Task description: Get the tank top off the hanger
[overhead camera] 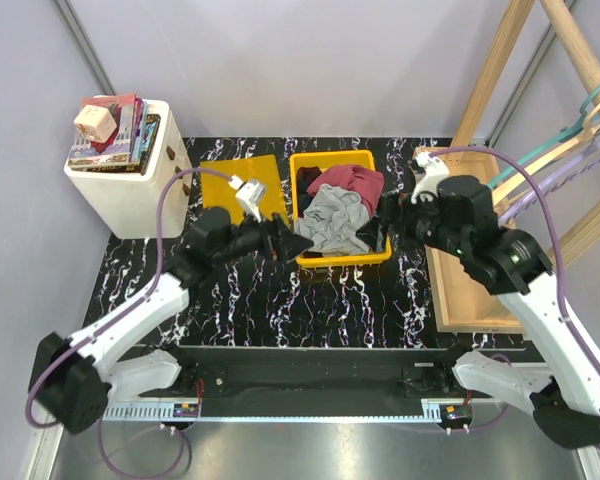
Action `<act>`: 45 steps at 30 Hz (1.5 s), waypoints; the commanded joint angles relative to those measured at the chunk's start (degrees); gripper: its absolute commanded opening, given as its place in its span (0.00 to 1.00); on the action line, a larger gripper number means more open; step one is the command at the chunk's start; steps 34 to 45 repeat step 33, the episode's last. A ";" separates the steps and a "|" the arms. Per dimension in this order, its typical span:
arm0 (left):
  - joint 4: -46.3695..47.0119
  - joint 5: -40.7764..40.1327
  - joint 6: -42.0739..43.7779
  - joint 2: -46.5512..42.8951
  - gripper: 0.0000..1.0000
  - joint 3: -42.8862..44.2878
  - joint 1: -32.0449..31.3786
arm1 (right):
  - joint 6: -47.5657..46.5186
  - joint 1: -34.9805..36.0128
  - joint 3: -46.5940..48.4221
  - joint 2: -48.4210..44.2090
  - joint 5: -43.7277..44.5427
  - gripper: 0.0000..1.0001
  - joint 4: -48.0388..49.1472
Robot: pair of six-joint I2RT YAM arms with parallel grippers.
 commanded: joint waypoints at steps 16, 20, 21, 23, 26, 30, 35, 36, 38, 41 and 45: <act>-22.63 -12.94 -15.70 -67.31 0.96 -31.35 0.18 | 15.07 27.39 -21.96 10.82 11.74 1.00 41.67; -23.25 -11.63 -20.11 -73.50 0.98 -35.75 0.18 | 25.16 27.65 -47.16 4.30 9.80 1.00 69.77; -22.73 -11.01 -20.55 -72.62 0.98 -36.19 0.09 | 25.89 27.56 -50.10 1.24 9.89 1.00 72.45; -20.80 -9.35 -21.26 -71.91 0.98 -37.68 0.09 | 27.46 27.56 -56.77 -2.37 11.81 1.00 75.11; -18.95 -9.07 -22.14 -74.18 0.99 -39.78 0.09 | 30.53 27.56 -63.54 -12.12 17.25 1.00 71.53; -13.60 -7.23 -24.15 -72.97 0.99 -43.65 0.09 | 34.50 27.65 -73.31 -34.21 21.13 1.00 65.72; 2.06 -1.81 -32.03 -74.19 0.99 -50.48 0.18 | 38.28 27.56 -78.87 -56.01 20.45 0.99 56.37; 2.06 -1.81 -32.03 -74.19 0.99 -50.48 0.18 | 38.28 27.56 -78.87 -56.01 20.45 0.99 56.37; 2.06 -1.81 -32.03 -74.19 0.99 -50.48 0.18 | 38.28 27.56 -78.87 -56.01 20.45 0.99 56.37; 2.06 -1.81 -32.03 -74.19 0.99 -50.48 0.18 | 38.28 27.56 -78.87 -56.01 20.45 0.99 56.37; 2.06 -1.81 -32.03 -74.19 0.99 -50.48 0.18 | 38.28 27.56 -78.87 -56.01 20.45 0.99 56.37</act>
